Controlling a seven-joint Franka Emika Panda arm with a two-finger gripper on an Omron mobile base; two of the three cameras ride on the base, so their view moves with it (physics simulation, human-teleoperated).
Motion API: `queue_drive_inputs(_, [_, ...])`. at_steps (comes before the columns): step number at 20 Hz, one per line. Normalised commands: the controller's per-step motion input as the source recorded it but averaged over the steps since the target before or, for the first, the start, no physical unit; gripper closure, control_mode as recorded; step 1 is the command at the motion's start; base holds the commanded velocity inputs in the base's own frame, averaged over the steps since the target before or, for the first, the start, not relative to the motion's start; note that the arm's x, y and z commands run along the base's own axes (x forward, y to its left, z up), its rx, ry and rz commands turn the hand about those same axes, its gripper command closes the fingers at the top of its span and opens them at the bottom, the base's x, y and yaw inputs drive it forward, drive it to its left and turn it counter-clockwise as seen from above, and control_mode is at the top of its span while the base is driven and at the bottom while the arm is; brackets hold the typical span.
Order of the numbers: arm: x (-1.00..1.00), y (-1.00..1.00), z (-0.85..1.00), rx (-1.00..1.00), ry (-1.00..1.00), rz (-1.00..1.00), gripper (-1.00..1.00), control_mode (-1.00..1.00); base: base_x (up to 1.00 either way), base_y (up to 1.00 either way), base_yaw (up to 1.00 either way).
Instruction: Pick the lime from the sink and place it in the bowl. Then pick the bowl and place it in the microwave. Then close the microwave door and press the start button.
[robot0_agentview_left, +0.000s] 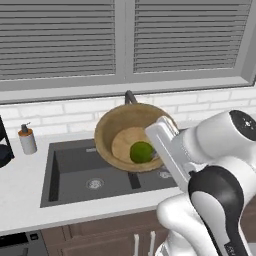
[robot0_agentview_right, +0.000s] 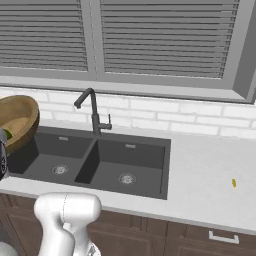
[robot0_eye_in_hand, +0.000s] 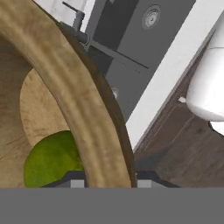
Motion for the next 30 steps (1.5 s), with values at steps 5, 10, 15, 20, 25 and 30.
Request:
queue_drive_inputs(5, [-0.14, -0.81, 0.66, 0.0, 0.01, -0.21, 1.0, -1.0, 0.0, 0.0, 0.0])
queue_drive_inputs(10, [-0.12, -0.8, 0.27, 0.0, 0.06, -0.22, 1.0, -1.0, 0.0, 0.0, 0.0])
queue_drive_inputs(15, [0.0, -0.1, -0.01, 0.0, 0.05, -0.08, 1.0, -1.0, 0.0, 0.0, 0.0])
queue_drive_inputs(20, [0.0, 0.02, -0.03, -0.01, 0.01, 0.0, 1.0, -1.0, 0.0, 0.0, 0.0])
queue_drive_inputs(25, [-0.04, 0.0, -0.02, 0.0, -0.01, 0.0, 1.0, 1.0, -0.17, 0.0, -0.09])
queue_drive_inputs(30, [0.0, 0.0, 0.0, 0.0, 0.0, 0.0, 1.0, 1.0, -0.54, -0.01, -0.63])
